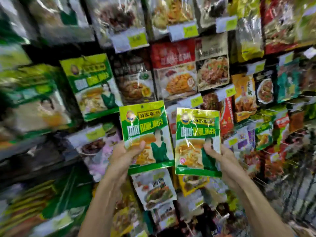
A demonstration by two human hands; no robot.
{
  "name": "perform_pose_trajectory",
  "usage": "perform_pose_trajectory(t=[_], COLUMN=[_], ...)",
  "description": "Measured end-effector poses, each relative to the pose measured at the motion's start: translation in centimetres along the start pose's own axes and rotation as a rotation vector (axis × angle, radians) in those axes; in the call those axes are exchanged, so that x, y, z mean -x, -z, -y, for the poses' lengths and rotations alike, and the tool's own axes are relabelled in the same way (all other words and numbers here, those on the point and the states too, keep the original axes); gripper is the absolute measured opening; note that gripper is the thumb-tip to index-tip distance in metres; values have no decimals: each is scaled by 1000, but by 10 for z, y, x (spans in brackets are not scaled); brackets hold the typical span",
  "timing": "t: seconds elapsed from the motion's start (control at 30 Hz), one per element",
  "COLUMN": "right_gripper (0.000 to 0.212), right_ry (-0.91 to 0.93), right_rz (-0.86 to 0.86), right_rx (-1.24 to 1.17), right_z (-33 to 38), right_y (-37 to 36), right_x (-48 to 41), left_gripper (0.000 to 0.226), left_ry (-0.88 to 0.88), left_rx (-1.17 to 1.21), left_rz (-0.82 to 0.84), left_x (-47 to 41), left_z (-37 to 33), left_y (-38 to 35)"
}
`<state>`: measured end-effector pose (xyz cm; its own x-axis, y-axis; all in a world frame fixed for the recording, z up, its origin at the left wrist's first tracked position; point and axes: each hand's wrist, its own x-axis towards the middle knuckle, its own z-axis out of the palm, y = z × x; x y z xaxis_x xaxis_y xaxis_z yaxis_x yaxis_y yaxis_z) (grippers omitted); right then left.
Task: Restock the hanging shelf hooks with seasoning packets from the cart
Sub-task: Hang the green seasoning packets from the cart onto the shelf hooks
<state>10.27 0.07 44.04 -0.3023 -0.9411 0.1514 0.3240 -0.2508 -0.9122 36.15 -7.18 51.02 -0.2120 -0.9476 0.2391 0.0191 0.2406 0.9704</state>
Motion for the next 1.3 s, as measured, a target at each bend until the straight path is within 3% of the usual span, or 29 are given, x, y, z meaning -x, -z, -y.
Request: perform_pose_trajectory(t=[0.2, 0.33, 0.5, 0.57, 0.7, 0.87, 1.3], right_gripper=[42, 77, 31, 23, 20, 23, 24], right_ry=[130, 134, 224, 251, 308, 314, 232], right_rz=[205, 265, 389, 440, 466, 498, 447], right_rx=[40, 50, 136, 144, 231, 301, 251], right_z=[24, 32, 44, 50, 65, 83, 95], right_y=[-104, -159, -209, -223, -247, -264, -276], right_x=[-50, -70, -86, -91, -103, -116, -123], left_gripper=[30, 16, 23, 17, 9, 29, 33], left_ry=[-190, -268, -325, -322, -327, -288, -307], left_rx=[-83, -94, -129, -120, -148, -119, -38], left_rz=[-225, -333, -425, -451, -466, -484, -510], left_x=[0, -1, -2, -2, -3, -2, -5], left_z=[-68, -94, -111, -113, -118, -123, -134], left_y=[87, 134, 175, 186, 197, 198, 184])
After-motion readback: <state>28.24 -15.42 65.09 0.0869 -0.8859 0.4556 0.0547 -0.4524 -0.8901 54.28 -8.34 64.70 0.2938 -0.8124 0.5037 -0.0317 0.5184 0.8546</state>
